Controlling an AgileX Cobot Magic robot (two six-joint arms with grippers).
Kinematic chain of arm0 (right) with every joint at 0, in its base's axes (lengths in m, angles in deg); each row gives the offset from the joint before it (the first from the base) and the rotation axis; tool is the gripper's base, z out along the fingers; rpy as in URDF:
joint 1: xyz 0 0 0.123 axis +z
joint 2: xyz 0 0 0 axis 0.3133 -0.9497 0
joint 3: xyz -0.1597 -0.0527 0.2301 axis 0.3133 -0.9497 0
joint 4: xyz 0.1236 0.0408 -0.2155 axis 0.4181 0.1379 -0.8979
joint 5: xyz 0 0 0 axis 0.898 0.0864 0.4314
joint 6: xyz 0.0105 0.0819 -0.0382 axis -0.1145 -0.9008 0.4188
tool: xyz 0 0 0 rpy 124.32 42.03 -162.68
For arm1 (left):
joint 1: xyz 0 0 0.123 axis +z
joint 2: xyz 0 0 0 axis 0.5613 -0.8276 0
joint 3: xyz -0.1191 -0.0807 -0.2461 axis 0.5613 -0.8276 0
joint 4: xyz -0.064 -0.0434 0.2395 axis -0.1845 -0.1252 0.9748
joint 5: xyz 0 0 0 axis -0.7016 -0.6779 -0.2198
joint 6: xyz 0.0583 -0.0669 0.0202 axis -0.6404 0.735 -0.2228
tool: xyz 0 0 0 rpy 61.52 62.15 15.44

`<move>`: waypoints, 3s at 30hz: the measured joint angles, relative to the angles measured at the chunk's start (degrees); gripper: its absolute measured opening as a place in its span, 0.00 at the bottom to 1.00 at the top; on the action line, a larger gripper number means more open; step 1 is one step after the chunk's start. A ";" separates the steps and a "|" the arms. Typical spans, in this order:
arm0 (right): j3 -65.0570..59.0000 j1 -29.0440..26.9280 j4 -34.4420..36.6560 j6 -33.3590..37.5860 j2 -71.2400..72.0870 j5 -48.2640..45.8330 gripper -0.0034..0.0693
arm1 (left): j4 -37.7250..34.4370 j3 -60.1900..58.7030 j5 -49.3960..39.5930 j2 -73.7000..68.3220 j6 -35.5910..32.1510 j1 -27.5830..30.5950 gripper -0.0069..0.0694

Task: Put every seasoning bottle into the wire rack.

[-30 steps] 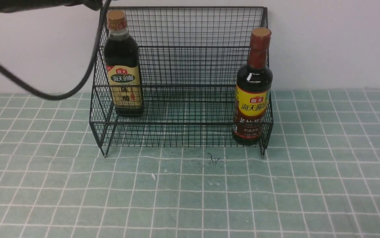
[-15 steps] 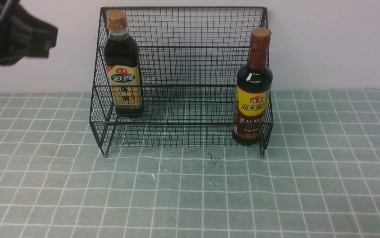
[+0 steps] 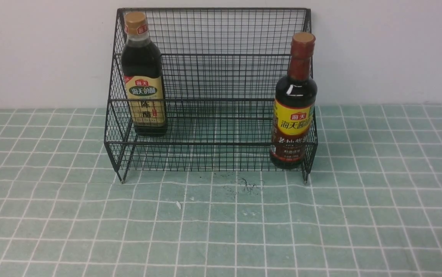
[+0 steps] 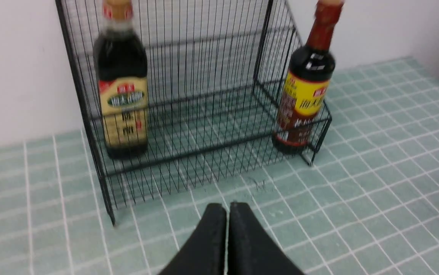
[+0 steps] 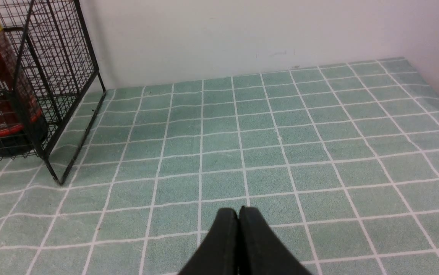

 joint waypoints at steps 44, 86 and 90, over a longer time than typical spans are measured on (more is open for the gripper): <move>0.00 0.00 0.00 0.05 0.06 0.00 0.03 | 16.78 -54.09 28.07 27.52 9.44 10.82 0.08; 0.00 0.00 0.00 -1.12 0.06 0.00 0.03 | 17.21 -54.09 27.86 27.52 8.90 10.82 0.08; 0.00 0.00 0.00 -1.12 0.06 0.00 0.03 | 17.21 -54.09 27.86 27.52 8.90 10.82 0.08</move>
